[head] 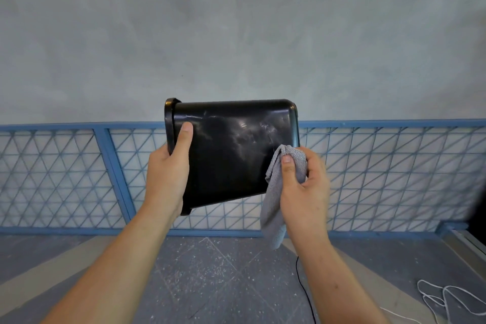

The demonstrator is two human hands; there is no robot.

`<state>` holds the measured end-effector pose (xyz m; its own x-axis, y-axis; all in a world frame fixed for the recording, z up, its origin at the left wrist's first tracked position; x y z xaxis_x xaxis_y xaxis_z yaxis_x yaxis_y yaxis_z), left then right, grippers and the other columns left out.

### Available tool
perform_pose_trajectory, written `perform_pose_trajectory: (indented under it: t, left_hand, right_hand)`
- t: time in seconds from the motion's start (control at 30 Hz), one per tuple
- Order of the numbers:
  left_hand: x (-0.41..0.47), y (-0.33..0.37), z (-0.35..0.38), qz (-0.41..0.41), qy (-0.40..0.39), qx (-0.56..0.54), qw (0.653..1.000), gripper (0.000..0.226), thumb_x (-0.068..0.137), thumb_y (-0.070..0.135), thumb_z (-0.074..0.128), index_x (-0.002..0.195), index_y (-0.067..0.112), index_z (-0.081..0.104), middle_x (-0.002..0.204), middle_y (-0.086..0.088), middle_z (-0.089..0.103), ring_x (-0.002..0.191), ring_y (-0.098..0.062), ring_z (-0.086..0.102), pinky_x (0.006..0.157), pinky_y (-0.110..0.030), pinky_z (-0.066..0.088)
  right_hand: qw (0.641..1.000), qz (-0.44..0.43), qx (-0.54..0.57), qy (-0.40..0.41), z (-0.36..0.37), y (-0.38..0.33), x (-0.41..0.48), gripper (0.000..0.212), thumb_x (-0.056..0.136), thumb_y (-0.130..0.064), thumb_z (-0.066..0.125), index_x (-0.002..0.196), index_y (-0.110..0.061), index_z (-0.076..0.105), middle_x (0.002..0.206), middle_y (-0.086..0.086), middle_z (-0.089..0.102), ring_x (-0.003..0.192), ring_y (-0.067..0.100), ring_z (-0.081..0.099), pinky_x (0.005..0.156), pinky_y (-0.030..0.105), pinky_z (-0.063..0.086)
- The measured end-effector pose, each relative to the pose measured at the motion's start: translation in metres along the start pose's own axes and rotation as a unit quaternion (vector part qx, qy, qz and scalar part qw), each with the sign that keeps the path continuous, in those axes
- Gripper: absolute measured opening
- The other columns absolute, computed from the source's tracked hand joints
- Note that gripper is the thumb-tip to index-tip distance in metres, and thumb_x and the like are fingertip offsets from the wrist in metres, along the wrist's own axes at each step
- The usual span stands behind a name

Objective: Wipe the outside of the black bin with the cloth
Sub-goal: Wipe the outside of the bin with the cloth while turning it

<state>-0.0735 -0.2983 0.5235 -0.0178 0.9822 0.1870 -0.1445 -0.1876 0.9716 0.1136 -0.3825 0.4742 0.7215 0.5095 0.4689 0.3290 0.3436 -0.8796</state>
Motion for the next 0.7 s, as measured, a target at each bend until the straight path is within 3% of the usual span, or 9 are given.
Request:
perform_pose_trajectory:
  t: [0.07, 0.13, 0.23, 0.33, 0.43, 0.53, 0.63, 0.7]
  left_hand:
    - [0.001, -0.003, -0.002, 0.007, 0.011, 0.013, 1.0, 0.042, 0.093, 0.064, 0.06, 0.094, 0.025, 0.077, 0.089, 0.008, 0.08, 0.096, -0.019, 0.074, 0.087, -0.043, 0.06]
    - [0.0, -0.007, -0.002, 0.011, 0.026, 0.008, 1.0, 0.041, 0.094, 0.062, 0.059, 0.092, 0.025, 0.077, 0.087, 0.008, 0.08, 0.093, -0.019, 0.075, 0.085, -0.042, 0.06]
    - [-0.005, -0.022, 0.002, 0.003, 0.033, -0.016, 0.999, 0.04, 0.095, 0.062, 0.059, 0.09, 0.027, 0.078, 0.091, 0.007, 0.081, 0.093, -0.018, 0.076, 0.087, -0.044, 0.062]
    - [-0.012, -0.031, 0.009, 0.004, 0.051, -0.039, 0.998, 0.041, 0.096, 0.064, 0.056, 0.087, 0.03, 0.078, 0.092, 0.011, 0.08, 0.092, -0.014, 0.075, 0.085, -0.042, 0.062]
    - [-0.014, -0.032, 0.006, 0.017, 0.067, -0.027, 0.997, 0.042, 0.098, 0.063, 0.053, 0.09, 0.029, 0.076, 0.089, 0.015, 0.079, 0.087, -0.008, 0.075, 0.079, -0.035, 0.06]
    - [-0.011, -0.035, -0.005, 0.035, 0.076, 0.017, 0.996, 0.047, 0.099, 0.063, 0.05, 0.089, 0.024, 0.075, 0.085, 0.013, 0.079, 0.087, -0.01, 0.073, 0.077, -0.032, 0.056]
    - [-0.013, -0.039, -0.007, 0.05, 0.084, 0.064, 0.993, 0.053, 0.099, 0.064, 0.048, 0.09, 0.019, 0.074, 0.083, 0.004, 0.077, 0.084, -0.013, 0.072, 0.073, -0.031, 0.054]
    - [-0.016, -0.043, -0.001, 0.053, 0.082, 0.085, 0.992, 0.057, 0.1, 0.064, 0.046, 0.09, 0.015, 0.073, 0.085, 0.0, 0.076, 0.082, -0.014, 0.071, 0.071, -0.032, 0.055]
  right_hand:
    - [0.999, -0.022, -0.036, -0.011, 0.003, 0.0, 0.001, 0.014, 0.099, -0.033, 0.063, 0.113, -0.034, 0.065, 0.129, -0.007, 0.056, 0.121, 0.012, 0.054, 0.104, 0.042, 0.049]
    - [0.987, -0.046, -0.156, -0.005, 0.008, -0.001, 0.002, 0.015, 0.097, -0.032, 0.065, 0.112, -0.033, 0.067, 0.142, -0.004, 0.043, 0.13, 0.018, 0.039, 0.102, 0.034, 0.041]
    - [0.931, -0.118, -0.34, 0.054, 0.019, -0.004, 0.005, 0.018, 0.094, -0.029, 0.069, 0.111, -0.033, 0.067, 0.134, 0.005, 0.04, 0.119, 0.027, 0.035, 0.092, 0.045, 0.04]
    - [0.914, -0.23, -0.332, 0.04, 0.035, 0.0, 0.001, 0.02, 0.095, -0.017, 0.068, 0.114, -0.022, 0.068, 0.108, 0.007, 0.052, 0.094, 0.025, 0.046, 0.073, 0.041, 0.045]
    - [0.89, -0.306, -0.337, -0.025, 0.036, 0.012, -0.014, 0.023, 0.097, -0.016, 0.069, 0.119, -0.016, 0.066, 0.102, 0.006, 0.053, 0.082, 0.021, 0.052, 0.056, 0.036, 0.05]
    - [0.893, -0.28, -0.349, -0.039, 0.019, 0.024, -0.006, 0.022, 0.099, -0.019, 0.062, 0.121, -0.012, 0.06, 0.105, 0.007, 0.055, 0.066, 0.025, 0.059, 0.045, 0.035, 0.047]
    - [0.918, -0.227, -0.326, 0.01, 0.016, 0.017, 0.02, 0.025, 0.105, -0.027, 0.05, 0.12, -0.009, 0.058, 0.11, 0.008, 0.057, 0.066, 0.03, 0.061, 0.05, 0.035, 0.044]
    - [0.91, -0.24, -0.339, 0.005, 0.03, 0.003, 0.02, 0.022, 0.106, -0.028, 0.05, 0.117, -0.01, 0.058, 0.111, 0.007, 0.059, 0.069, 0.025, 0.062, 0.052, 0.033, 0.046]
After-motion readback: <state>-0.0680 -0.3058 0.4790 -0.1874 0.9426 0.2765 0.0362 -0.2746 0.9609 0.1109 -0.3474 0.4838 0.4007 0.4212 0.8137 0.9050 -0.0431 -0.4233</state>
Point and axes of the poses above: each hand's wrist, its own x-axis towards the middle knuckle, its own z-axis out of the palm, y = z × x, the point moved 2 cm from there along x, towards the middle knuckle
